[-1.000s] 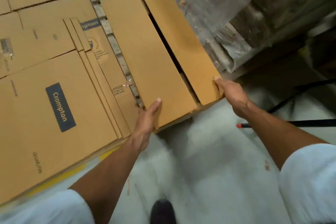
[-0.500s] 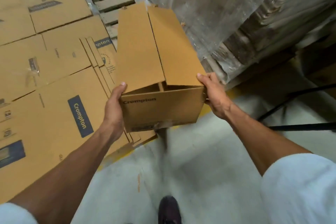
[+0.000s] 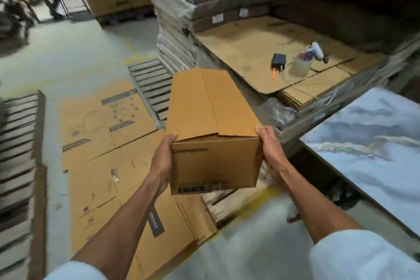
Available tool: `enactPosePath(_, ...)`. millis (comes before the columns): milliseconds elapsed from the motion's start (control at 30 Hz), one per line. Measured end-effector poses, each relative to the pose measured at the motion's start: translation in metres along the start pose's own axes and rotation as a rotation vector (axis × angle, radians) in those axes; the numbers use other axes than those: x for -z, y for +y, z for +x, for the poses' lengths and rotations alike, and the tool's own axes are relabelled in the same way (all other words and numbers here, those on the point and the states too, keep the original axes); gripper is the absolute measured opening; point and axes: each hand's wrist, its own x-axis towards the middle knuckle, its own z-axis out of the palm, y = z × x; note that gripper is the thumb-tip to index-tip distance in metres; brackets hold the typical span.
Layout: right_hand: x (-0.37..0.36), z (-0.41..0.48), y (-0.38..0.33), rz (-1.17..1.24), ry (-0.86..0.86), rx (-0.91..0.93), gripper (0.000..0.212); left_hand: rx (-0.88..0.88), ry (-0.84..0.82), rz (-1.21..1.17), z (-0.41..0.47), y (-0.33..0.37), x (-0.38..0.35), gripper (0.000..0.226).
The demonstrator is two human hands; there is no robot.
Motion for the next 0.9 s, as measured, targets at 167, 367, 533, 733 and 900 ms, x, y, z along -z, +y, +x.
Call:
enactPosePath(167, 0.057, -0.064, -0.136, 0.02, 0.154, 0.195, 0.03, -0.233, -0.089, 0.015, -0.065, 0.125, -0.025, 0.044)
enactPosePath(367, 0.157, -0.139, -0.188, 0.194, 0.377, 0.305, 0.026, -0.337, -0.303, 0.001, -0.118, 0.197, -0.111, 0.052)
enactPosePath(533, 0.267, -0.185, -0.166, 0.283, 0.591, 0.3, 0.018, -0.343, -0.544, 0.047, -0.151, 0.192, -0.23, 0.062)
enactPosePath(733, 0.4, -0.224, -0.087, 0.401, 0.847, 0.213, 0.016, -0.266, -0.85, 0.139, -0.193, 0.143, -0.382, 0.06)
enactPosePath(900, 0.477, -0.24, -0.031, 0.386, 0.962, 0.136, 0.023, -0.166, -0.927, 0.21, -0.215, 0.091, -0.479, 0.046)
